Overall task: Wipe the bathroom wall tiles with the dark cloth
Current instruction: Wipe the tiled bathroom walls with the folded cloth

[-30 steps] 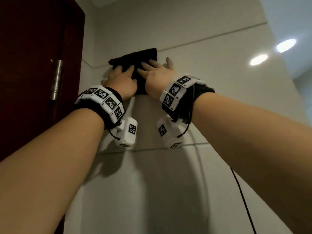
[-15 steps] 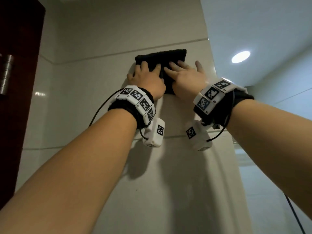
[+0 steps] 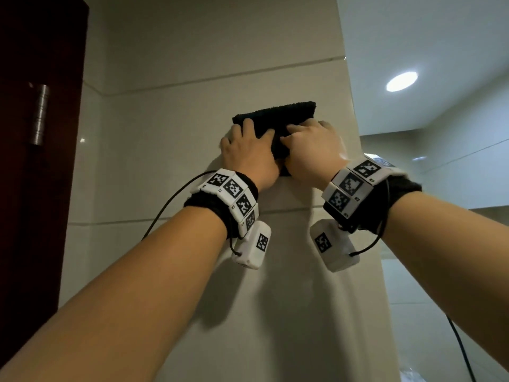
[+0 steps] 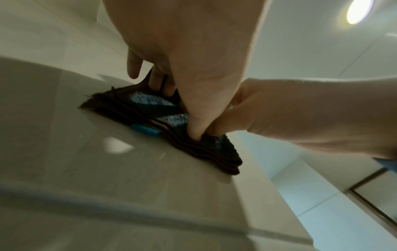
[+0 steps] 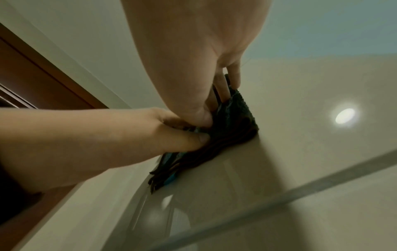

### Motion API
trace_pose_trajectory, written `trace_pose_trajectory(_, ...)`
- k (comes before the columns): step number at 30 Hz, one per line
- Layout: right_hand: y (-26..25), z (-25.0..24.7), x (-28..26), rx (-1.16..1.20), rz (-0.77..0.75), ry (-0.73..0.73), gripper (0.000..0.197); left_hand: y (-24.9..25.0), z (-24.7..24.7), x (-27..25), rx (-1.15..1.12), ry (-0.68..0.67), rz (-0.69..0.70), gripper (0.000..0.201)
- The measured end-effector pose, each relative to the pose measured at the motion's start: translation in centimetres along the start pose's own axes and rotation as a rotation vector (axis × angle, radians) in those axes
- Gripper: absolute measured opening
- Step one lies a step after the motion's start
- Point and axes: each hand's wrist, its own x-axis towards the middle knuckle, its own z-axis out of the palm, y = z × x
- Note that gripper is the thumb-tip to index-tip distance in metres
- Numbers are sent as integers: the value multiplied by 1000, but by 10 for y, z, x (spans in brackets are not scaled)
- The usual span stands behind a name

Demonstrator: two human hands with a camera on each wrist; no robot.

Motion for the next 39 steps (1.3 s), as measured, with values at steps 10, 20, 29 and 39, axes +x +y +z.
trace_pose_trajectory(10, 0, 13, -9, 52, 56, 28, 60, 0, 8, -9, -78, 42, 106, 68)
trace_pose_trajectory(20, 41, 9, 33, -3, 177, 26, 64, 14, -3, 55, -82, 61, 128, 69)
trace_pose_trajectory(29, 93, -5, 73, 52, 244, 15, 61, 42, -21, 111, -104, 72, 115, 68)
trace_pose_trajectory(39, 103, -8, 82, 77, 262, 148, 58, 49, -26, 122, -47, 128, 127, 64)
